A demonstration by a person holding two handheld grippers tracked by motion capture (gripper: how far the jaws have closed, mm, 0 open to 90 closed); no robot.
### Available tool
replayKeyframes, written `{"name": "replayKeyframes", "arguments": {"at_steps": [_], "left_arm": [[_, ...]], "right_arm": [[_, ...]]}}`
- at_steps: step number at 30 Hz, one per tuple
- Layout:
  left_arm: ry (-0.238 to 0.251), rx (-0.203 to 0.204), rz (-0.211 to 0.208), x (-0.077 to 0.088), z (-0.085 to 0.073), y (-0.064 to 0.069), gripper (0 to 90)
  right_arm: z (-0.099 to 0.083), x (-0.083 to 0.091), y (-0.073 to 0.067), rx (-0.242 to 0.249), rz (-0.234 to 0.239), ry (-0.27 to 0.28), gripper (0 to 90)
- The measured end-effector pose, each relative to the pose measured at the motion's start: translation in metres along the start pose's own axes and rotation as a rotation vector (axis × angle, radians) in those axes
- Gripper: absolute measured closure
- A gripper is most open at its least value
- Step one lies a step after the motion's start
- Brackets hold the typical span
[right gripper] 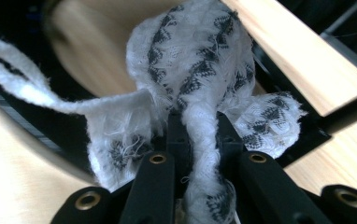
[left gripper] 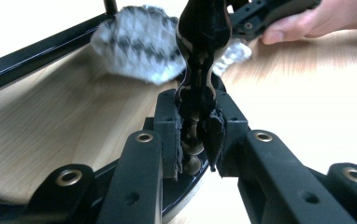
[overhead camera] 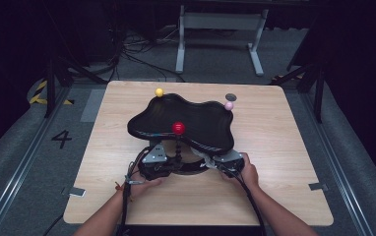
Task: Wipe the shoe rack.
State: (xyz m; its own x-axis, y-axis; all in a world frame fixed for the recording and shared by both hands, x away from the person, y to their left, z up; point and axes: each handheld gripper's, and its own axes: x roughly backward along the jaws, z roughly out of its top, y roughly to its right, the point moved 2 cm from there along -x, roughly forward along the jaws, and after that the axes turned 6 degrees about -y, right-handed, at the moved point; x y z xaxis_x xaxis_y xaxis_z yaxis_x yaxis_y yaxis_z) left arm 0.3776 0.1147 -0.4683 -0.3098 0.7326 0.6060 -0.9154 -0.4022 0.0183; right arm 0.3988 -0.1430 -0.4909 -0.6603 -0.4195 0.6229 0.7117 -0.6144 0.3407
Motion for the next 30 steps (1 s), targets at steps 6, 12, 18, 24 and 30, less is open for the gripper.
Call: {"name": "replayKeyframes", "arguments": {"at_steps": [6, 12, 18, 24, 30], "left_arm": [[0.003, -0.006, -0.006, 0.000, 0.000, -0.001, 75.7], [0.004, -0.004, -0.009, 0.000, 0.000, -0.001, 75.6], [0.007, -0.002, -0.012, -0.001, -0.001, -0.002, 75.7], [0.004, 0.000, -0.012, -0.001, -0.001, -0.001, 75.6], [0.006, 0.001, -0.010, 0.000, -0.001, -0.003, 75.6]], "right_arm": [[-0.007, -0.005, 0.017, -0.036, -0.060, 0.007, 81.0], [-0.012, -0.008, 0.034, -0.089, -0.077, -0.010, 81.0], [-0.015, -0.009, 0.042, -0.100, -0.080, -0.019, 81.0], [-0.017, -0.011, 0.053, -0.119, -0.092, -0.057, 80.9], [-0.024, -0.007, 0.059, -0.135, -0.065, -0.059, 80.8]]}}
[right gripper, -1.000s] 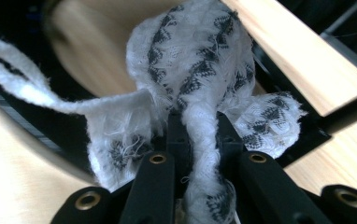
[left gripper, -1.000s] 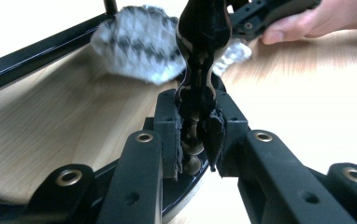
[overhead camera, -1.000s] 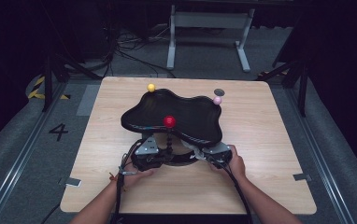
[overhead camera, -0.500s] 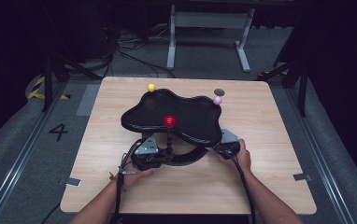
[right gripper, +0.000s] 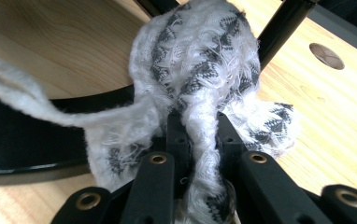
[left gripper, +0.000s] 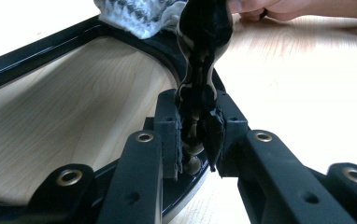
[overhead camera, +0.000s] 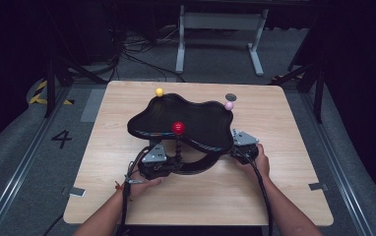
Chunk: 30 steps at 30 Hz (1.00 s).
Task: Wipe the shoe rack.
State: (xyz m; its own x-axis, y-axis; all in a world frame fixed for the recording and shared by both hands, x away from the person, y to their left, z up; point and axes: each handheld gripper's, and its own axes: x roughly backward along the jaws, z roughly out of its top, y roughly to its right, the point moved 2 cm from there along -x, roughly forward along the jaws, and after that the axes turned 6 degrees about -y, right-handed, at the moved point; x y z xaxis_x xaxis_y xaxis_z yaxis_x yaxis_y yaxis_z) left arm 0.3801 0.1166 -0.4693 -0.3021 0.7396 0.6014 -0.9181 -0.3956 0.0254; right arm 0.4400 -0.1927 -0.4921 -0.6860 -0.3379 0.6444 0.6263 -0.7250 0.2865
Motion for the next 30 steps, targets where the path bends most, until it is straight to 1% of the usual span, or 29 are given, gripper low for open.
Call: {"name": "replayKeyframes", "arguments": {"at_steps": [2, 3, 5, 6, 7, 9, 11, 12, 14, 17, 20, 22, 23, 30], "left_arm": [[-0.005, 0.008, 0.007, 0.001, -0.001, -0.002, 75.6], [0.000, 0.003, 0.009, 0.002, -0.001, -0.003, 75.6], [0.001, 0.000, 0.025, 0.004, -0.002, -0.006, 75.5], [0.005, 0.014, 0.026, 0.004, -0.003, -0.007, 75.4], [-0.004, 0.026, 0.034, 0.006, -0.004, -0.008, 75.4], [0.002, 0.024, 0.044, 0.008, -0.006, -0.011, 75.3], [-0.004, 0.044, 0.051, 0.009, -0.008, -0.013, 75.1], [0.002, 0.039, 0.051, 0.009, -0.008, -0.014, 75.0], [0.001, 0.039, 0.051, 0.009, -0.008, -0.014, 74.9], [-0.009, 0.044, 0.053, 0.009, -0.008, -0.013, 74.8], [-0.009, 0.044, 0.052, 0.009, -0.008, -0.013, 74.7], [-0.013, 0.040, 0.053, 0.008, -0.008, -0.013, 74.6], [-0.013, 0.040, 0.053, 0.008, -0.008, -0.013, 74.6], [-0.015, 0.038, 0.046, 0.008, -0.008, -0.014, 74.8]], "right_arm": [[-0.001, 0.001, -0.001, -0.001, 0.008, 0.000, 80.9], [-0.001, 0.002, -0.001, 0.003, 0.010, 0.001, 80.9], [-0.001, 0.003, -0.001, 0.011, 0.015, -0.002, 81.0], [-0.001, 0.005, -0.001, 0.007, 0.014, 0.000, 81.0], [-0.001, 0.006, 0.000, 0.002, 0.015, 0.002, 81.0], [0.000, 0.010, 0.002, -0.009, 0.010, 0.015, 81.0], [0.000, 0.015, 0.005, -0.027, 0.008, 0.026, 81.0], [-0.001, 0.018, 0.007, -0.041, 0.006, 0.036, 81.0], [-0.001, 0.023, 0.010, -0.053, 0.003, 0.050, 81.0], [-0.001, 0.030, 0.016, -0.074, -0.006, 0.069, 81.0], [-0.002, 0.038, 0.023, -0.097, -0.038, 0.084, 81.1], [-0.003, 0.044, 0.028, -0.137, -0.046, 0.095, 81.0], [-0.002, 0.048, 0.031, -0.155, -0.049, 0.111, 81.0], [0.009, 0.063, 0.038, -0.177, -0.067, 0.191, 80.8]]}}
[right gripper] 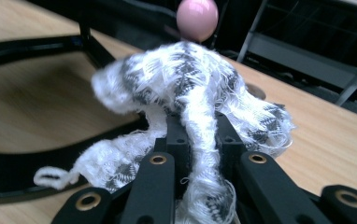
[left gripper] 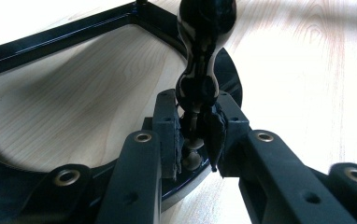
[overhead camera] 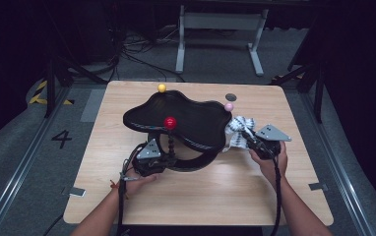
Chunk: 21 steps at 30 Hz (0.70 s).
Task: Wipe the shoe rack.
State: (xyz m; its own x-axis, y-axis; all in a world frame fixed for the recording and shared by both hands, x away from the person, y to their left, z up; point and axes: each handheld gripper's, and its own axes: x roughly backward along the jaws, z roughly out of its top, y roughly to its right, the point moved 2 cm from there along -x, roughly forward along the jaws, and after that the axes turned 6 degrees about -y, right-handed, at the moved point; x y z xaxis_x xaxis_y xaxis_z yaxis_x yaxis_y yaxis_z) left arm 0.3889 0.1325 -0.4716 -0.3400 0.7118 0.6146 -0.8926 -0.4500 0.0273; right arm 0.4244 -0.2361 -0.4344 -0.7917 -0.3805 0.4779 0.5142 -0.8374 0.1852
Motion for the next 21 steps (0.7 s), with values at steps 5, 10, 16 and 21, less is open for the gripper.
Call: {"name": "replayKeyframes", "arguments": {"at_steps": [5, 10, 16, 21], "left_arm": [[-0.003, 0.005, -0.010, 0.000, 0.000, -0.001, 74.9], [-0.003, 0.007, -0.029, 0.000, 0.000, -0.004, 75.1], [0.001, 0.024, -0.045, 0.000, 0.000, -0.004, 75.2], [-0.002, 0.032, -0.042, -0.001, 0.000, -0.004, 75.2]], "right_arm": [[0.012, 0.001, -0.001, 0.005, -0.012, 0.044, 80.7], [0.017, -0.009, 0.003, 0.003, -0.034, 0.026, 80.5], [0.021, -0.019, 0.010, 0.016, -0.050, 0.021, 80.3], [0.027, -0.015, 0.001, 0.059, -0.003, 0.052, 80.0]]}}
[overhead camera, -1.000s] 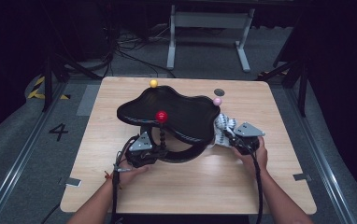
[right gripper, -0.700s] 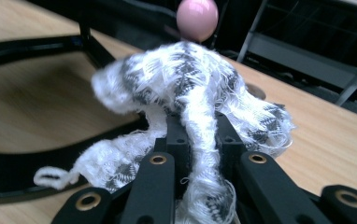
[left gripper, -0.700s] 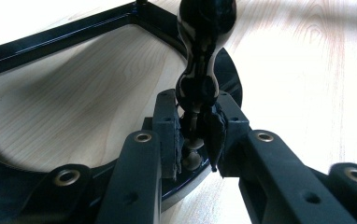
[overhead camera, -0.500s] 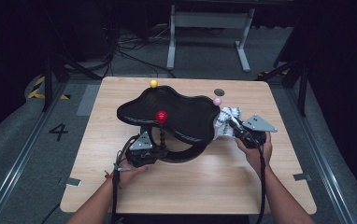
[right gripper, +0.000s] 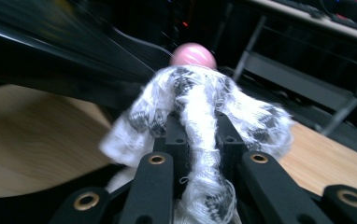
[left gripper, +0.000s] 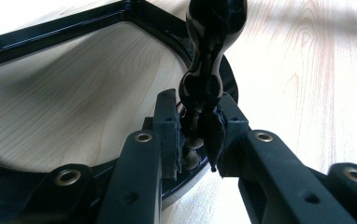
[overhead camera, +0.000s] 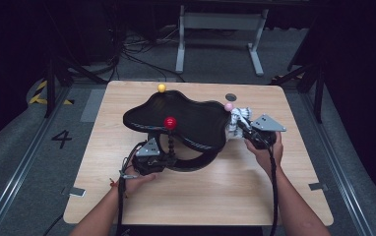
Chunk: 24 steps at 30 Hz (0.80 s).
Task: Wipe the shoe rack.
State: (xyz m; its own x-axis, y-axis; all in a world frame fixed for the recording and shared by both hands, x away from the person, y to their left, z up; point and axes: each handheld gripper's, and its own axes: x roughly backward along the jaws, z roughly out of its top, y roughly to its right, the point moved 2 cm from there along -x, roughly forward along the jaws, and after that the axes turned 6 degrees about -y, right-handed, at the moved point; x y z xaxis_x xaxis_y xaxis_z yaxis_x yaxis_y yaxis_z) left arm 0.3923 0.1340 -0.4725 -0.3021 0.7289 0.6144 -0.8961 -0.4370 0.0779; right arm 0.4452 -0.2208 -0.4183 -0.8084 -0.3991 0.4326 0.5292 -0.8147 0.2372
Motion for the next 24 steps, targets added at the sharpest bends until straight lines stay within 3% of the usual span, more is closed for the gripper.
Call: {"name": "replayKeyframes", "arguments": {"at_steps": [8, 24], "left_arm": [[-0.008, -0.018, 0.011, -0.001, 0.001, 0.001, 75.1], [-0.011, -0.023, 0.012, -0.001, 0.001, 0.000, 75.1]], "right_arm": [[0.009, 0.022, -0.024, 0.095, 0.072, 0.065, 79.3], [0.020, 0.063, -0.047, 0.150, 0.155, 0.169, 78.8]]}}
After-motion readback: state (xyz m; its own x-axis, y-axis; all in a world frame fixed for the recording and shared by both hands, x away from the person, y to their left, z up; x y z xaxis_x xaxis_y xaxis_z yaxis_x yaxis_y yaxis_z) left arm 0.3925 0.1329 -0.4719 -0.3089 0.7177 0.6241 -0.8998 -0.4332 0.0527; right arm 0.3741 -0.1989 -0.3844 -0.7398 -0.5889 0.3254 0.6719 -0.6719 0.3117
